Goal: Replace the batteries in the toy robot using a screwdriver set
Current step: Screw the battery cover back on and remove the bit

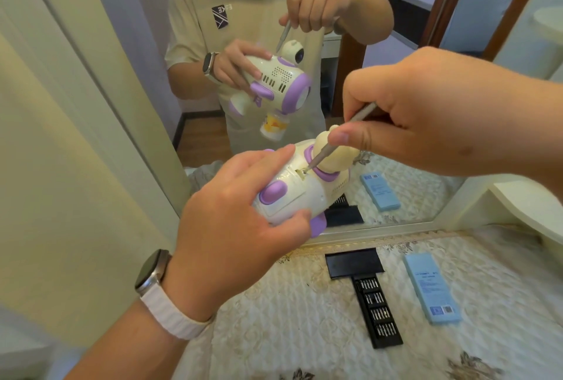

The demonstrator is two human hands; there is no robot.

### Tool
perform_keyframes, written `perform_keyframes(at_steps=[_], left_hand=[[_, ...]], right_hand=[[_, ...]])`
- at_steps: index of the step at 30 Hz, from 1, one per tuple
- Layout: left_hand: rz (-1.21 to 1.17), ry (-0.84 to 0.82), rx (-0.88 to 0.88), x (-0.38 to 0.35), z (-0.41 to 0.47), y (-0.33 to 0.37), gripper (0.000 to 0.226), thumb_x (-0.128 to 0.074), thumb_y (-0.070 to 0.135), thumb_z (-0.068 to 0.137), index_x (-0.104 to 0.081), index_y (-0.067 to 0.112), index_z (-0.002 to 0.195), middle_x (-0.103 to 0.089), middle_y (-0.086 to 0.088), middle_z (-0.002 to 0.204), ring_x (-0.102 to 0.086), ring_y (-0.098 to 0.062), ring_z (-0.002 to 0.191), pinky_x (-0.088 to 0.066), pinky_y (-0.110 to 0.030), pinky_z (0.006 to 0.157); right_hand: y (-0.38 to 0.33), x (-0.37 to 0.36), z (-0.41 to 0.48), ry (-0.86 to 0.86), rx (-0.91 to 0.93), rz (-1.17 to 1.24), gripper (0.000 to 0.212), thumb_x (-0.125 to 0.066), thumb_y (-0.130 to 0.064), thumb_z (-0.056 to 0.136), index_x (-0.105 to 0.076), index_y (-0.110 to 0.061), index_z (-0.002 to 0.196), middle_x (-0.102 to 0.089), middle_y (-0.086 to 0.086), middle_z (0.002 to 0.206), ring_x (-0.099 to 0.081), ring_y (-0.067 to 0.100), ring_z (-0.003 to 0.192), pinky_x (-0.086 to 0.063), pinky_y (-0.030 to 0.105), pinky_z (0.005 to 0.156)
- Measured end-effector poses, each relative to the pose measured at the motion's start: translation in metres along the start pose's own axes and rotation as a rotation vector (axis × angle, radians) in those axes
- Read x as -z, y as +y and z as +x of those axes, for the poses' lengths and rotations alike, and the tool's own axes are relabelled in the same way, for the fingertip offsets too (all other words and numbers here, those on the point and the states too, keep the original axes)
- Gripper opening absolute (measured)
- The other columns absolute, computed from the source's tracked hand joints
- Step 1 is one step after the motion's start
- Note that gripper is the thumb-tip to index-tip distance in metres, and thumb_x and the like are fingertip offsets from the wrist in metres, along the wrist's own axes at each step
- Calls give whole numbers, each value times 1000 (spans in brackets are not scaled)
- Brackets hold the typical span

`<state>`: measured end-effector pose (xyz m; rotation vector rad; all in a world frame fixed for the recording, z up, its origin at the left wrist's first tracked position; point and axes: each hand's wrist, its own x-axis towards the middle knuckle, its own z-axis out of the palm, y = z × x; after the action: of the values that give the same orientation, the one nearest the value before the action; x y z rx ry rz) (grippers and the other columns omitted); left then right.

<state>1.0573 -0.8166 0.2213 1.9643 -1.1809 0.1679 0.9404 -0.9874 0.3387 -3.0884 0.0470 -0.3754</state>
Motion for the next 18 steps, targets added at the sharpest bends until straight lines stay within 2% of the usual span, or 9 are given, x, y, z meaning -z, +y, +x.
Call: perform_keyframes(at_steps=[2, 5, 7, 8, 11, 13, 14, 16, 18], left_hand=[[7, -7, -3, 1, -2, 0, 66, -62, 50, 67, -62, 38, 132, -61, 22, 121, -59, -1, 104, -45, -7, 80], [26, 3, -5, 1, -3, 0, 66, -62, 51, 67, -61, 39, 131, -61, 21, 121, -58, 0, 104, -44, -5, 80], [35, 15, -7, 0, -3, 0, 66, -62, 52, 67, -62, 39, 131, -61, 21, 121, -56, 2, 104, -42, -2, 81], [37, 17, -7, 0, -3, 1, 65, -62, 53, 67, -62, 38, 130, -61, 21, 121, -56, 1, 105, -41, -2, 80], [31, 12, -6, 0, -3, 3, 66, -60, 54, 66, -63, 39, 130, -61, 21, 122, -58, 0, 105, -42, -3, 79], [28, 6, -2, 0, -3, 3, 67, -60, 55, 65, -62, 40, 130, -61, 22, 122, -58, -1, 106, -44, -5, 78], [28, 3, -3, 0, -3, 3, 67, -60, 54, 65, -62, 40, 131, -61, 22, 123, -59, -1, 106, -45, -6, 78], [29, -1, -5, 0, -4, 1, 67, -61, 52, 66, -61, 41, 131, -61, 22, 123, -59, -2, 106, -46, -7, 77], [21, 8, -1, -1, -5, 1, 66, -62, 51, 65, -61, 41, 131, -61, 22, 123, -60, -2, 106, -48, -10, 78]], right_hand=[[1, -2, -1, -6, 16, -18, 34, -38, -62, 80, -52, -31, 80, -46, -14, 51, -52, 8, 50, -33, 23, 45], [1, -1, -4, -79, -8, 140, 32, -43, -60, 78, -51, -35, 95, -57, -12, 61, -57, 0, 74, -44, 23, 51], [-1, 0, -6, -99, -34, 228, 24, -47, -53, 78, -49, -37, 96, -60, -16, 74, -57, -5, 81, -45, 11, 70], [-3, 1, -6, -101, -42, 236, 20, -47, -49, 77, -49, -38, 93, -59, -19, 76, -55, -8, 82, -42, 6, 71], [-8, 4, -6, -96, -52, 167, 18, -43, -50, 76, -47, -37, 88, -51, -18, 64, -52, -14, 73, -41, 8, 59], [-11, 4, -5, -83, -42, 48, 21, -38, -56, 76, -44, -37, 83, -45, -16, 59, -52, 0, 58, -33, 16, 47], [-12, 4, -5, -68, -31, -19, 25, -35, -60, 76, -42, -36, 80, -43, -15, 57, -46, 6, 50, -28, 19, 47], [-13, 5, -4, -50, -11, -78, 36, -27, -64, 75, -44, -32, 79, -40, -13, 54, -38, 4, 46, -26, 22, 46], [-8, 4, -5, -72, 0, -38, 43, -28, -65, 77, -50, -31, 87, -47, -12, 54, -46, 9, 47, -33, 23, 45]])
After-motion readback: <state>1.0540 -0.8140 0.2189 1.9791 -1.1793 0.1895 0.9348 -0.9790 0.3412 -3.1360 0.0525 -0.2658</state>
